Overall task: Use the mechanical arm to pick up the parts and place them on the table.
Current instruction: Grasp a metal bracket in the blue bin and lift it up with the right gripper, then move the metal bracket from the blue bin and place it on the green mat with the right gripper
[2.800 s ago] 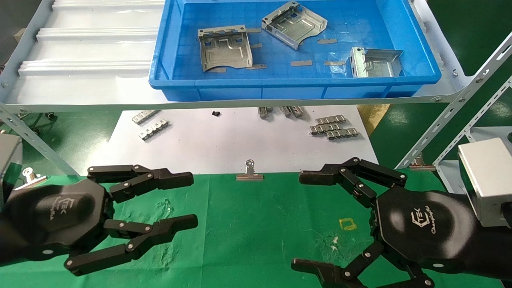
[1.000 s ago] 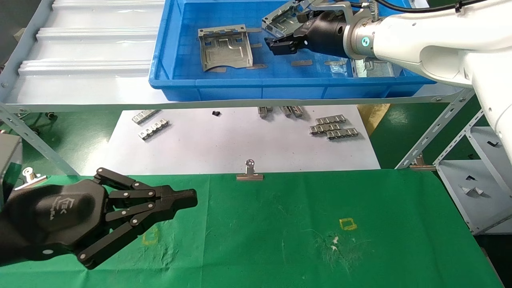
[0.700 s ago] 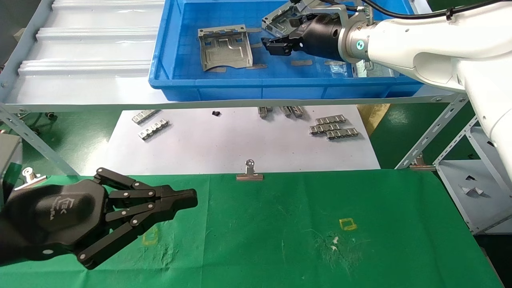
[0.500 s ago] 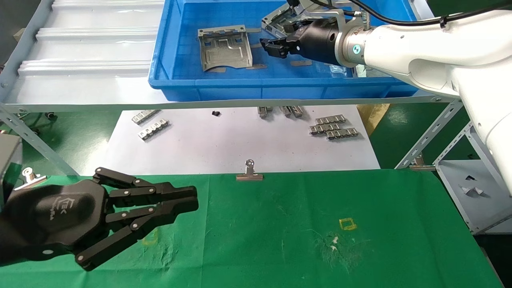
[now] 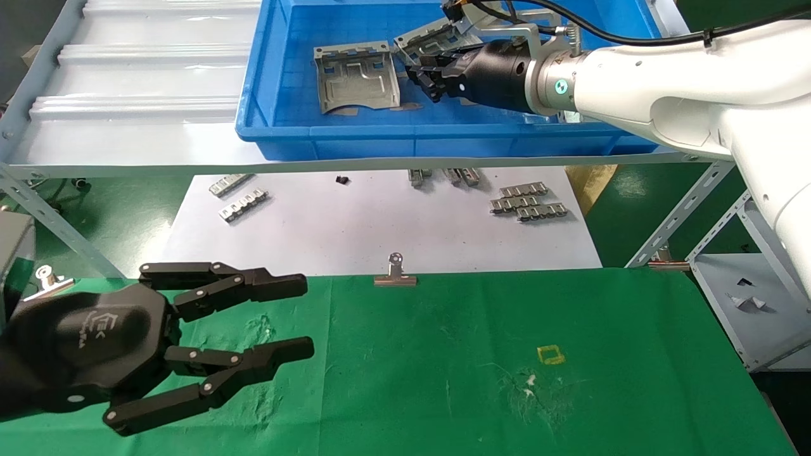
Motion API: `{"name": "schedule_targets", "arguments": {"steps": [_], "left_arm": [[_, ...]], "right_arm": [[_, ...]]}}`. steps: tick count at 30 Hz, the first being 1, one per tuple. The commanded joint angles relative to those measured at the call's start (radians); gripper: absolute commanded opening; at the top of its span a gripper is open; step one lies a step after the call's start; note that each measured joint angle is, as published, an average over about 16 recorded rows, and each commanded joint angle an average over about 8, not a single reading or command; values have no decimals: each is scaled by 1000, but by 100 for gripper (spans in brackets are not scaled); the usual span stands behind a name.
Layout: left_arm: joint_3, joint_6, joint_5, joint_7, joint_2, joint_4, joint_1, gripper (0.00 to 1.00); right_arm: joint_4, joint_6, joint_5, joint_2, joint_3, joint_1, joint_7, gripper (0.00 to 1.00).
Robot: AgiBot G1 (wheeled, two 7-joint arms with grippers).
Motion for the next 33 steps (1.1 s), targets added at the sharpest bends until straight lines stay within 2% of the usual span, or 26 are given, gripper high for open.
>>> {"name": "schedule_targets", "arguments": {"steps": [1,5,13,18,21,24,33], "left_arm": [[0,0,0,0,0,0,0,100],[0,0,0,0,0,0,0,100],[0,0,0,0,0,0,0,100],[0,0,0,0,0,0,0,100],[0,0,0,0,0,0,0,100],[0,0,0,0,0,0,0,100],[0,0,0,0,0,0,0,100]], "right_arm": [[-3,1,10,1,-6,2,-11,0],[-16,22,27,1,-10,15,-48,0],[-50,135,47,2,-18,45,-106,0],[-57,114,64,19,-18,78,-145,0],[-59,41,74,47,-15,105,-181,0],[-50,-86,87,94,-11,129,-224,0],[14,-616,148,276,1,176,-351,0]]}}
